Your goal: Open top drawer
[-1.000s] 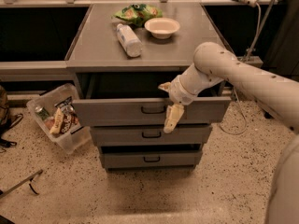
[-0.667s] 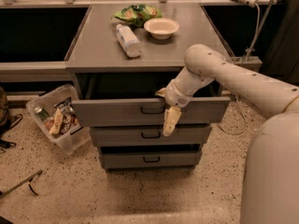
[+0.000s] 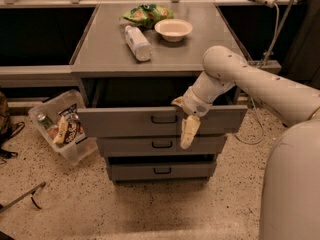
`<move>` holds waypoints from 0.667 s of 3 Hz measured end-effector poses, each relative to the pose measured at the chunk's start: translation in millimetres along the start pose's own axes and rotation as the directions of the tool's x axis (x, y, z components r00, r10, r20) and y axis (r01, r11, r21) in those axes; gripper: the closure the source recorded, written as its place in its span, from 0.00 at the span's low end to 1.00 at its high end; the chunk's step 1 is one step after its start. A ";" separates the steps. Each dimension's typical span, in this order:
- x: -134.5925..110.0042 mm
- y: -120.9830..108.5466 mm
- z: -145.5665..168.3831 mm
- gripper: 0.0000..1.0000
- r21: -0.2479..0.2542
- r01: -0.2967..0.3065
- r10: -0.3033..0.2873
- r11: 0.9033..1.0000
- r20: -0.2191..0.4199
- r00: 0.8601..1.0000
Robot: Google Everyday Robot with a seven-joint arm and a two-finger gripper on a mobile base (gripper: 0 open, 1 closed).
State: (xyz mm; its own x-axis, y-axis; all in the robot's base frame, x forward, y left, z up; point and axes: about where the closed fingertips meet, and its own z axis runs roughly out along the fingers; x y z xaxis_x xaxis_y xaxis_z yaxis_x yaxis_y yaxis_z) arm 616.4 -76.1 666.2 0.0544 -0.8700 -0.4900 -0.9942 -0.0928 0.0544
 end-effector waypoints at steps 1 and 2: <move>-5.3 19.2 -10.2 0.00 -0.027 -0.025 0.026 0.999 0.022 0.999; -5.3 19.3 -10.1 0.00 -0.027 -0.025 0.026 0.999 0.022 0.999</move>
Offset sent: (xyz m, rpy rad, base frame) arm -0.0184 -0.0024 0.0127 0.0188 0.0370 -0.0111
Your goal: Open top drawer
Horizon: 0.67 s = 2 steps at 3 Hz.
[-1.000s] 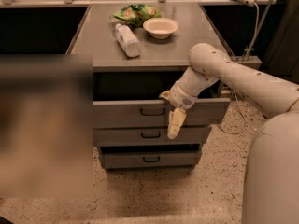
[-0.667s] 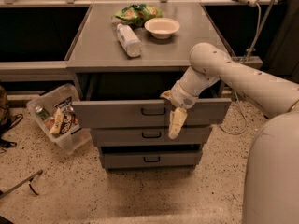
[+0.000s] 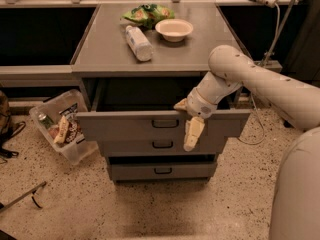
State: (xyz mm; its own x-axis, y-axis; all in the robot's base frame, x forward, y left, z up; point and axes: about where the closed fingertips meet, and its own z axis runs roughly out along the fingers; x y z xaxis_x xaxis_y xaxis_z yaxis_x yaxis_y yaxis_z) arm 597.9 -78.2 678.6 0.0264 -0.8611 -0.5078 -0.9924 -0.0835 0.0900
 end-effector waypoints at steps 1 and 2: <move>-0.5 5.8 7.6 0.00 -0.014 -0.010 0.010 1.000 0.003 1.000; -3.7 17.0 4.5 0.00 -0.027 -0.024 0.024 0.999 0.014 1.000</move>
Offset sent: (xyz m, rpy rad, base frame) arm -0.1277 -0.0078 0.0076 0.0041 0.2011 -0.0141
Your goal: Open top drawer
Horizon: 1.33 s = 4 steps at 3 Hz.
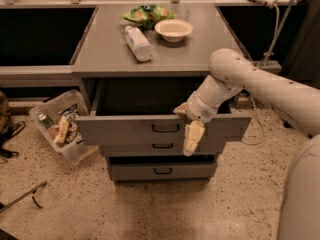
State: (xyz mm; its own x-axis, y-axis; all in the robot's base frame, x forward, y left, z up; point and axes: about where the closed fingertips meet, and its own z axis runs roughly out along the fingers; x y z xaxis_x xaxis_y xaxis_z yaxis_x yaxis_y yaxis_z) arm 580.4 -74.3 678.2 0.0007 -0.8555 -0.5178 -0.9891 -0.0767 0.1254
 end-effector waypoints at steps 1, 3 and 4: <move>0.3 40.1 -5.0 0.00 -0.021 -0.050 0.050 0.999 0.012 0.999; 4.1 41.3 9.4 0.00 -0.055 -0.060 0.061 0.997 0.016 0.998; 2.2 41.8 6.3 0.00 -0.055 -0.060 0.061 0.997 0.016 0.998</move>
Offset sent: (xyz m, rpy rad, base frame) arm -0.0275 -0.0038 0.0061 0.0039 0.0304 -0.0236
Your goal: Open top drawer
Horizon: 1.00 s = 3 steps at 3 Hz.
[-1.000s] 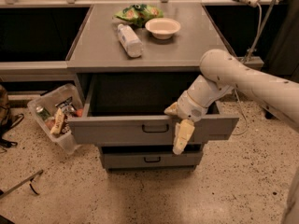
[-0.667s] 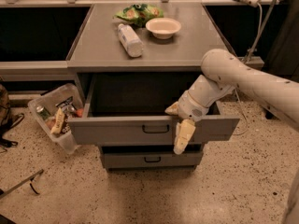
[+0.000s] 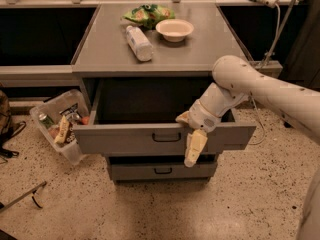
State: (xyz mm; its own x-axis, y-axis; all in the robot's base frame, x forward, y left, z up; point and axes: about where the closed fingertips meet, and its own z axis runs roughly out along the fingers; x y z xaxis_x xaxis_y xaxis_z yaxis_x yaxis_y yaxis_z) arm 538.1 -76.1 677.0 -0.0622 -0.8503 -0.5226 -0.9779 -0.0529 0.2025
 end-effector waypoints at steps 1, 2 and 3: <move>1.3 11.7 2.9 0.00 -0.006 -0.012 0.012 1.000 0.010 1.000; -0.6 33.9 2.2 0.00 -0.003 -0.027 0.027 1.000 0.018 0.999; -0.6 33.9 2.3 0.00 -0.003 -0.027 0.027 1.000 0.018 0.999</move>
Offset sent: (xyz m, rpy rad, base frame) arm -0.2781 0.0052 0.0318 0.0828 0.1299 -0.2033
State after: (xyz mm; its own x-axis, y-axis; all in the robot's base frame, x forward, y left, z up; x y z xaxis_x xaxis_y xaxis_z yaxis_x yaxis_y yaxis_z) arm 504.5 -76.1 682.2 -0.0920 -0.8417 -0.5321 -0.9753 -0.0317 0.2187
